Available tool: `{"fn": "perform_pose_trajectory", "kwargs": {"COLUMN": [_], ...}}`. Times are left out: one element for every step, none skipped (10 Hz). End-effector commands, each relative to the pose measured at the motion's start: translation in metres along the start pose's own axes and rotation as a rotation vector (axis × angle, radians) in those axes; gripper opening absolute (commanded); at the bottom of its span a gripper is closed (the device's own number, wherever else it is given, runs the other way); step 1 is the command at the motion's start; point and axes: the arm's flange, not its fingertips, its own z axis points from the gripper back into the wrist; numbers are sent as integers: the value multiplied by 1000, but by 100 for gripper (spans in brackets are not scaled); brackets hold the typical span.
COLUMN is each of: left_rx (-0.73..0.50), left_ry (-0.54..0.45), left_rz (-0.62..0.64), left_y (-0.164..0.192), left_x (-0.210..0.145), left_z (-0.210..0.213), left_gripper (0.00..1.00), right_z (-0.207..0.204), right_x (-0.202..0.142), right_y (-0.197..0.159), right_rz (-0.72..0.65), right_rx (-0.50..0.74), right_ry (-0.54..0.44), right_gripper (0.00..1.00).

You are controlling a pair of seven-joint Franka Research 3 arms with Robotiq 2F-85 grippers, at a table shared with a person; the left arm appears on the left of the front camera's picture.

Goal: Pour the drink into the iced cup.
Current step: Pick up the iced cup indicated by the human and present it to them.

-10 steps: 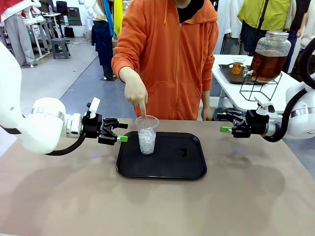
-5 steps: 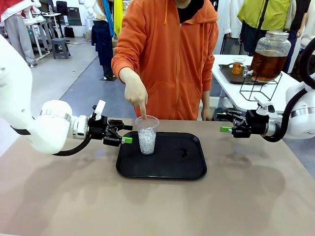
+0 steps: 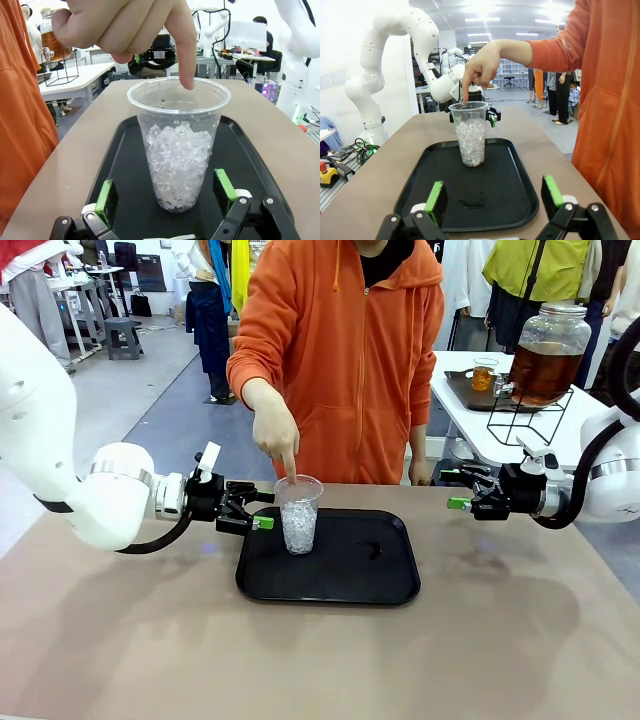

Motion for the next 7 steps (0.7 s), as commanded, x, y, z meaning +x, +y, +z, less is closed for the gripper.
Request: {"fn": "perform_pose_trajectory", "kwargs": {"left_rx": [-35,-40,-45,-50,-58,-66,-71], "left_ry": [-9,-13,-15,-18,-20,-20,-18], "left_rz": [0,0,2,2,2,1,2], "left_y": [4,5,6,7,8,8,7], "left_x": [1,1,0,0,1,2,2], "left_z": [-6,-9,-12,-16,-20,-24,-27], "left_gripper": [100,100,100,100,100,100,100], "right_z": [-2,-2,-2,-2,-2,-2,-2], "right_x": [3,3,3,3,3,3,3], "right_y": [-1,-1,-1,-1,-1,-1,-1], "right_rz": [5,5,5,5,5,5,5], "right_rx": [-2,-2,-2,-2,-2,-2,-2], "right_ry": [-4,-4,-4,-4,-4,-4,-4], "right_gripper": [100,100,100,100,100,100,100]}}
